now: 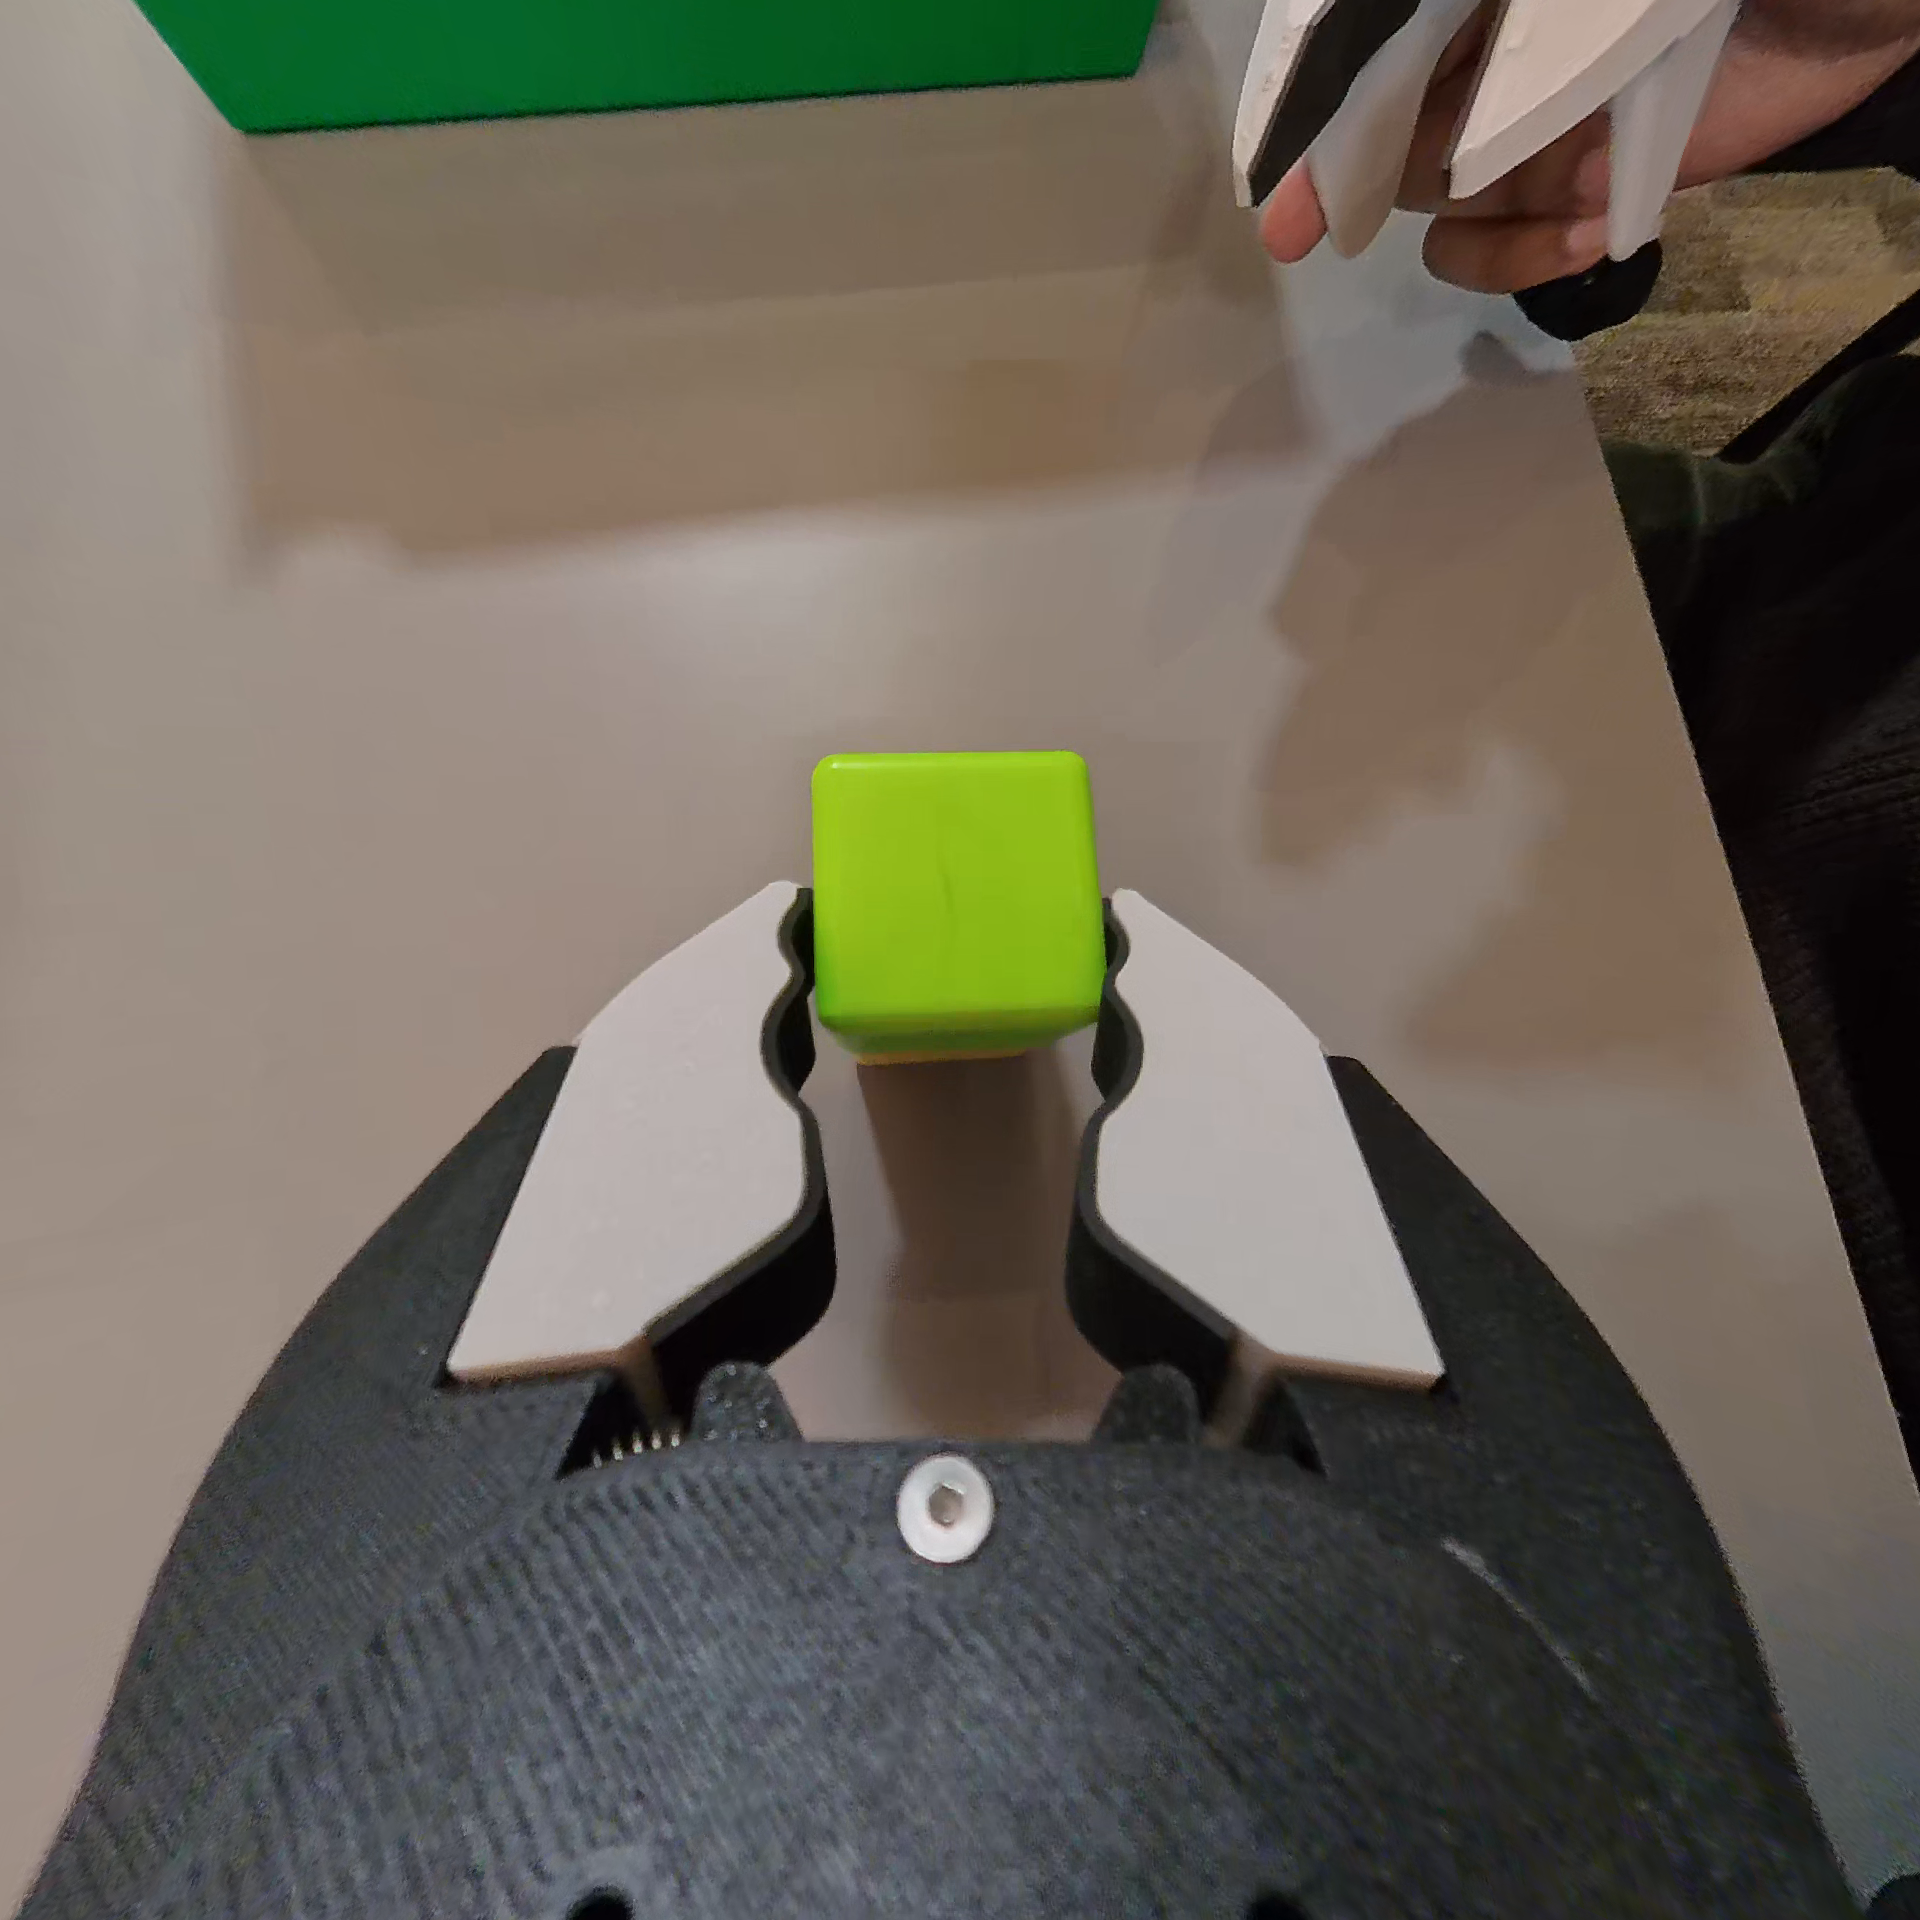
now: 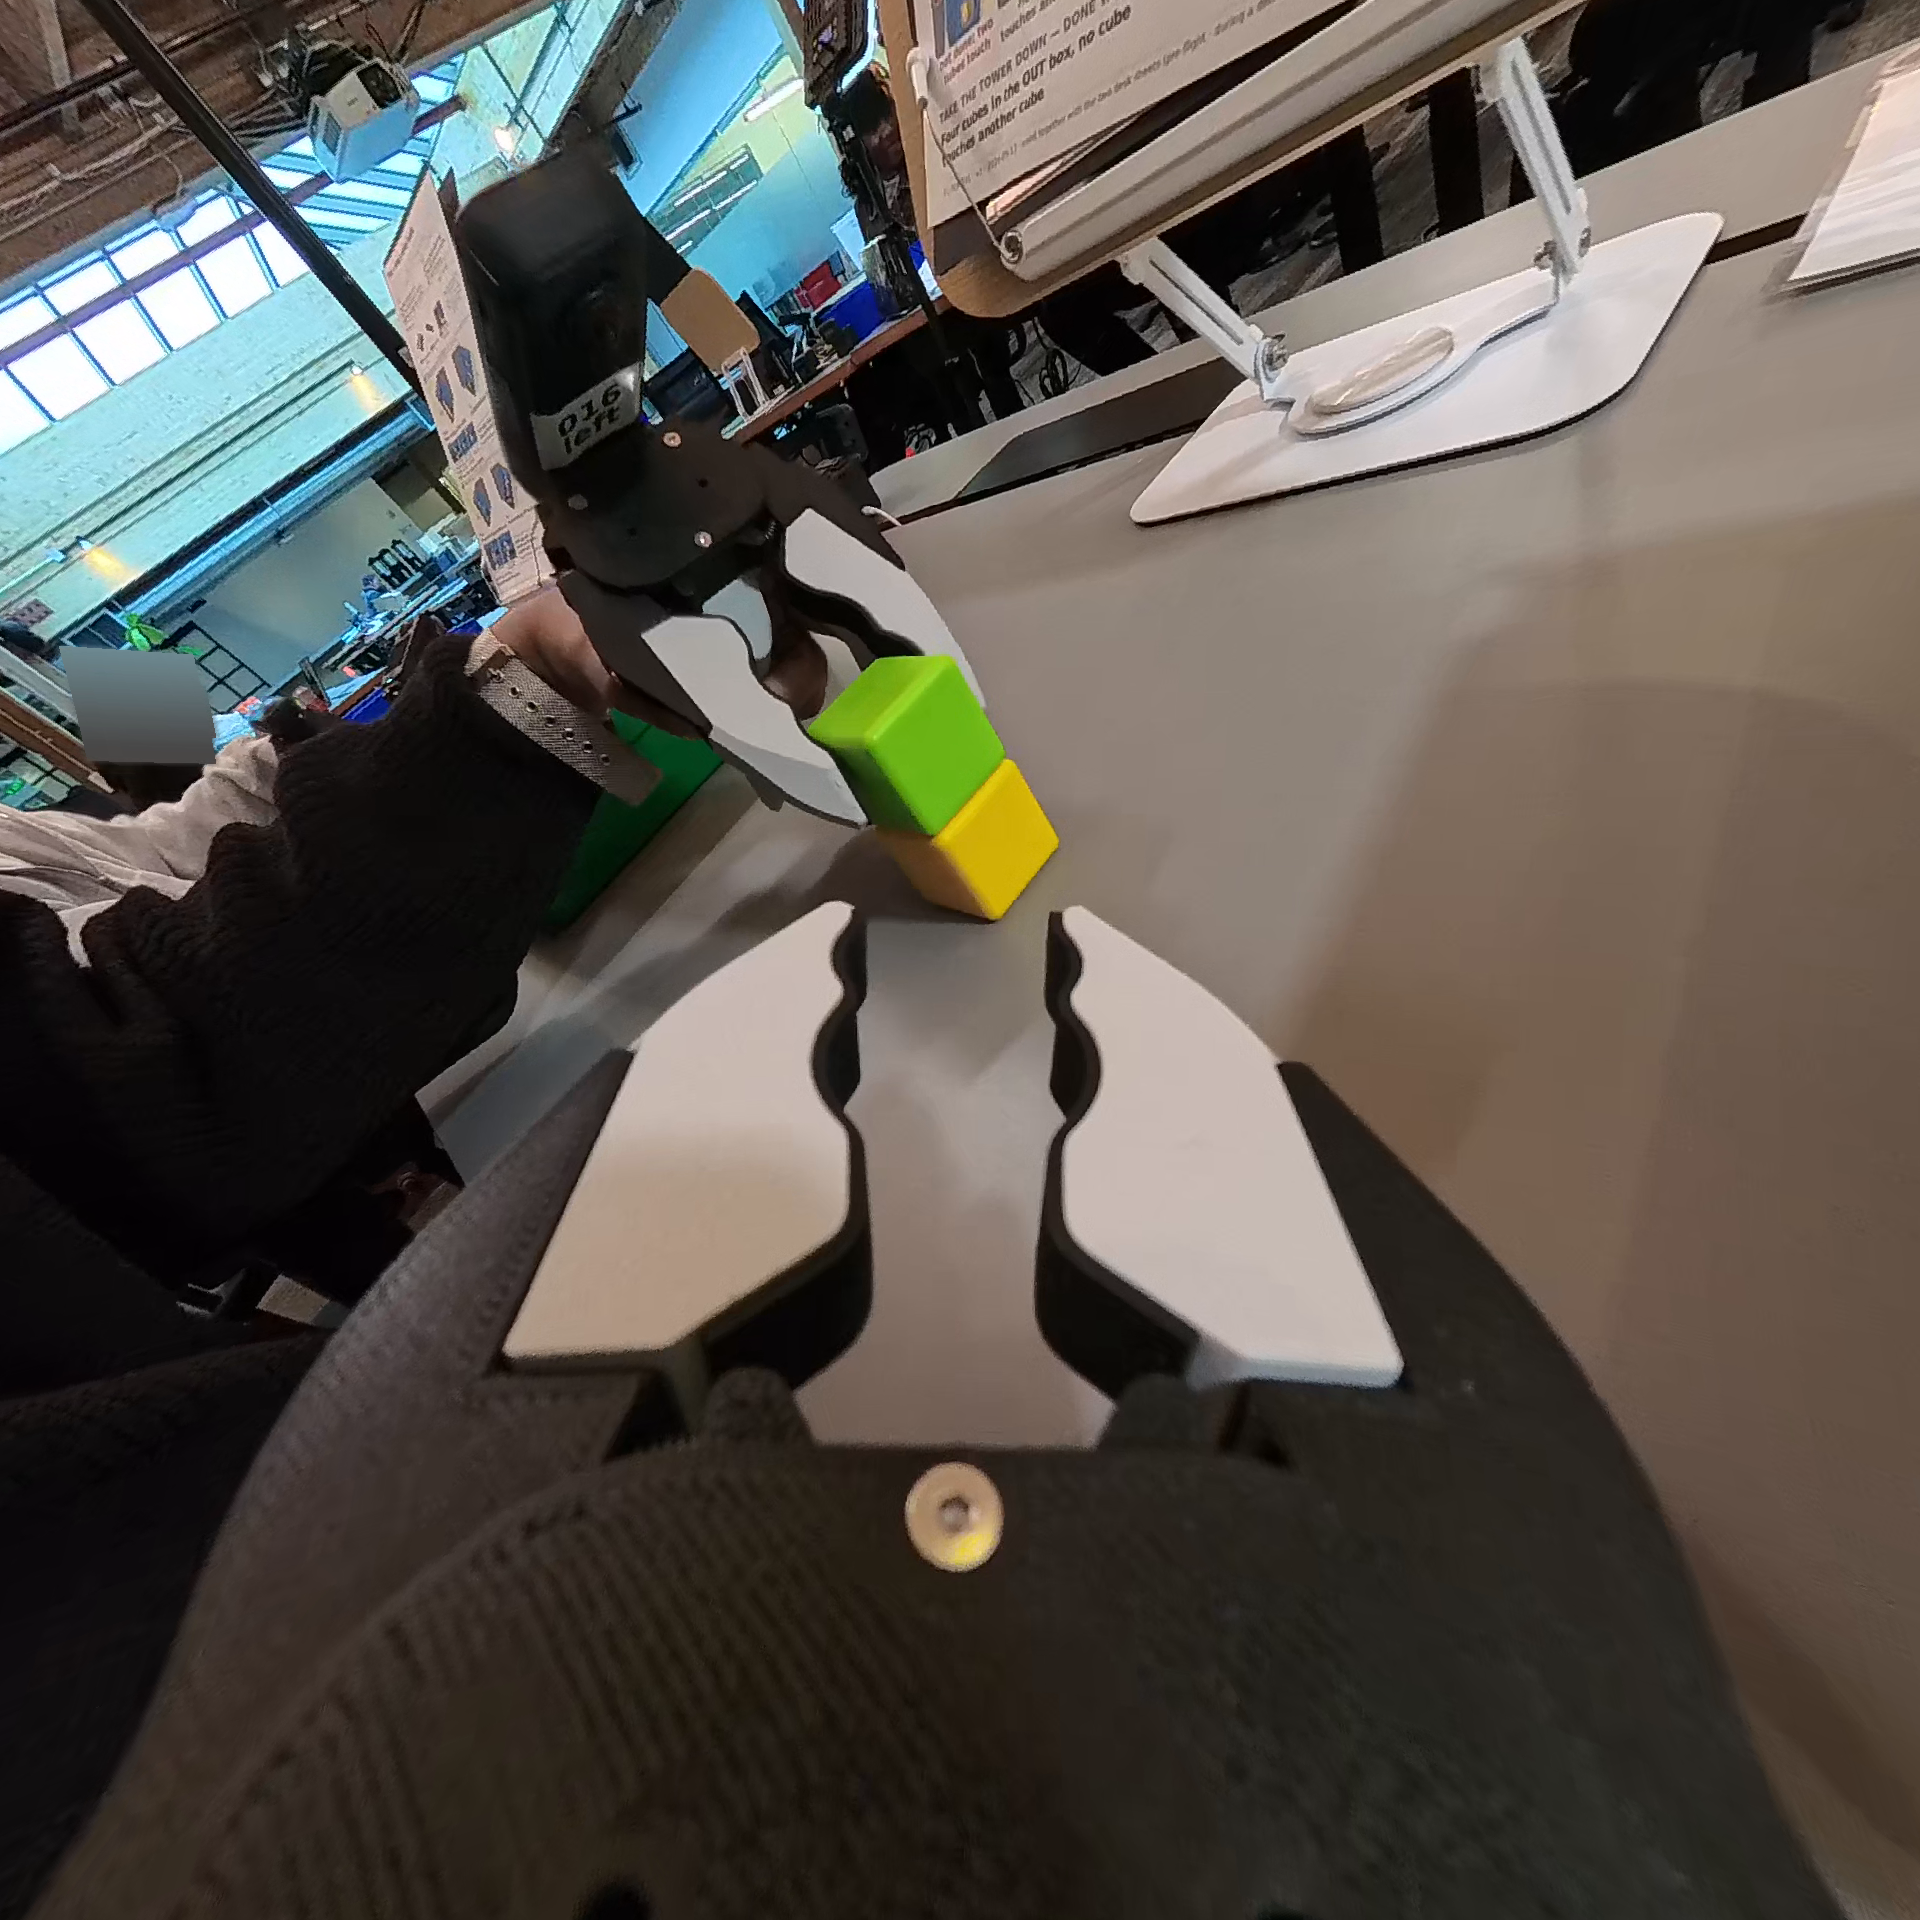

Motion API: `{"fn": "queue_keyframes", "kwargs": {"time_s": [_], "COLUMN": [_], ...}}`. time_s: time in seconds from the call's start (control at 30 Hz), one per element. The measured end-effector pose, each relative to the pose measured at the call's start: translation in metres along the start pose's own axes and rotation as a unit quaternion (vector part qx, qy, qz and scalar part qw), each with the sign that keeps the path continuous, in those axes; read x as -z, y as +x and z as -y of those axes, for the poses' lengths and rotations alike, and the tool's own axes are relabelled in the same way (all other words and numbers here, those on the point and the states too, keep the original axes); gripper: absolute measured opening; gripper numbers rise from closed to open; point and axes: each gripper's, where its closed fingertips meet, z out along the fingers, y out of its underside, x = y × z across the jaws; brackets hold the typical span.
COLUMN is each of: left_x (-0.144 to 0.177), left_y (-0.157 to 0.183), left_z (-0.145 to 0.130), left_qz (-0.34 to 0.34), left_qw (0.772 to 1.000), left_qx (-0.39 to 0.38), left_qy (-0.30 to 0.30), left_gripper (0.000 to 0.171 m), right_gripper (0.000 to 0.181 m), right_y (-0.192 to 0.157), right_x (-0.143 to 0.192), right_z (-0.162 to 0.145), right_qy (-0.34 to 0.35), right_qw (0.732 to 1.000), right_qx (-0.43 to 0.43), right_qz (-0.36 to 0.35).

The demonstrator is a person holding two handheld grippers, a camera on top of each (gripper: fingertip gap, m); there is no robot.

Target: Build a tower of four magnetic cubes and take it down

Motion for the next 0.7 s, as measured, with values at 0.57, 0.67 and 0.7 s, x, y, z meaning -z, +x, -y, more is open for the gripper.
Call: {"fn": "queue_keyframes", "kwargs": {"time_s": [0.57, 0.67, 0.7], "left_x": [0.085, 0.131, 0.149], "left_y": [-0.021, -0.049, -0.059], "left_z": [0.031, 0.025, 0.018], "left_qz": [0.125, 0.247, 0.291], "left_qw": [0.976, 0.940, 0.922], "left_qx": [0.089, 0.130, 0.150], "left_qy": [0.152, 0.198, 0.206], "left_gripper": [0.076, 0.076, 0.076], "right_gripper": [0.033, 0.033, 0.033], "right_y": [-0.010, -0.015, -0.017], "right_x": [-0.024, -0.034, -0.038], "right_z": [0.005, 0.008, 0.008], "right_qy": [-0.011, -0.010, -0.011], "right_qw": [0.999, 0.998, 0.998], "right_qx": [0.007, -0.008, -0.013], "right_qz": [0.035, 0.055, 0.063]}}
